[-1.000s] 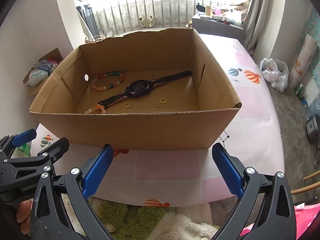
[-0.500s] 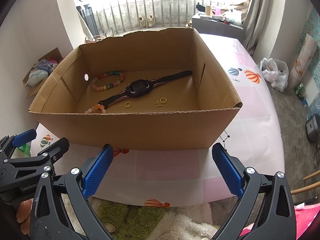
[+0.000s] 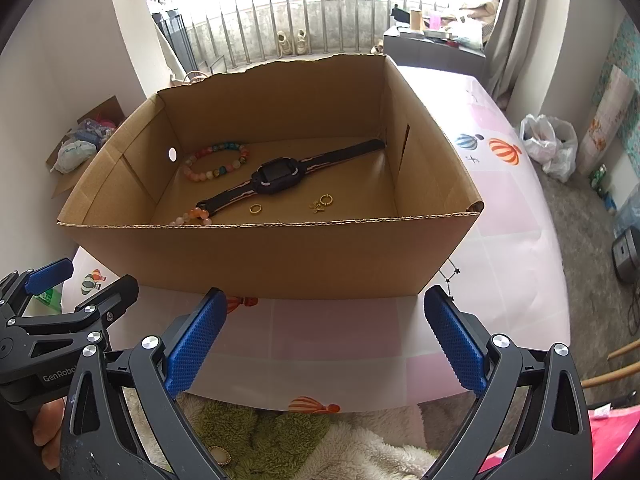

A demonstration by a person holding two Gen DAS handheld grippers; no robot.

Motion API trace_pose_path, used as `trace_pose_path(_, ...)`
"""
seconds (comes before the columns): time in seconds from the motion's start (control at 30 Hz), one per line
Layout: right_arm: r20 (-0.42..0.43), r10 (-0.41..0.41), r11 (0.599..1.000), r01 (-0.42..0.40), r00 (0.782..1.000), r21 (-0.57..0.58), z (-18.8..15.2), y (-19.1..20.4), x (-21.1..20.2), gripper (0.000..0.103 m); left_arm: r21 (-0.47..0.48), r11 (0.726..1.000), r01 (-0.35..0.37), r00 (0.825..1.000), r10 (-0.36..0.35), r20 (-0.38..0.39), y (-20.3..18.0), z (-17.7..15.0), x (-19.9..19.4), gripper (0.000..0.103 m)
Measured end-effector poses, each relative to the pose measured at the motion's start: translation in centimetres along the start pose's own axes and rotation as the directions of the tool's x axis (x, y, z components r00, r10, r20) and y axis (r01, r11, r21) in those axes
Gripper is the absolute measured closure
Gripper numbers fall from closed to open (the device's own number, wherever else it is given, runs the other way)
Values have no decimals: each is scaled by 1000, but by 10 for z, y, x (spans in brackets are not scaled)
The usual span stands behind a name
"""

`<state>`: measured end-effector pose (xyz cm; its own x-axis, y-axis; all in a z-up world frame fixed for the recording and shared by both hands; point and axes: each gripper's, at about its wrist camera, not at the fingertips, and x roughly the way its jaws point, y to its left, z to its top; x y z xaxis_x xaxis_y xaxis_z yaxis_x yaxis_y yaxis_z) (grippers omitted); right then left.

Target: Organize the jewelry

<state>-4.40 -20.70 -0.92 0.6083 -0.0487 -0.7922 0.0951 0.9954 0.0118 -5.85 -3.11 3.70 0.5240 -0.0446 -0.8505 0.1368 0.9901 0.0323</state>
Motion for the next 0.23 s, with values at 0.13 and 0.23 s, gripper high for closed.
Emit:
trace_pose_path(0.13, 0, 0, 1000, 0, 1000, -1, 0, 0, 0, 8, 0, 1000, 1, 1000, -1, -1, 0, 0, 0, 6)
trace_pose_path(0.23, -1, -1, 1000, 1, 1000, 2, 0, 0, 0, 8, 1, 1000, 1, 1000, -1, -2, 0, 0, 0, 6)
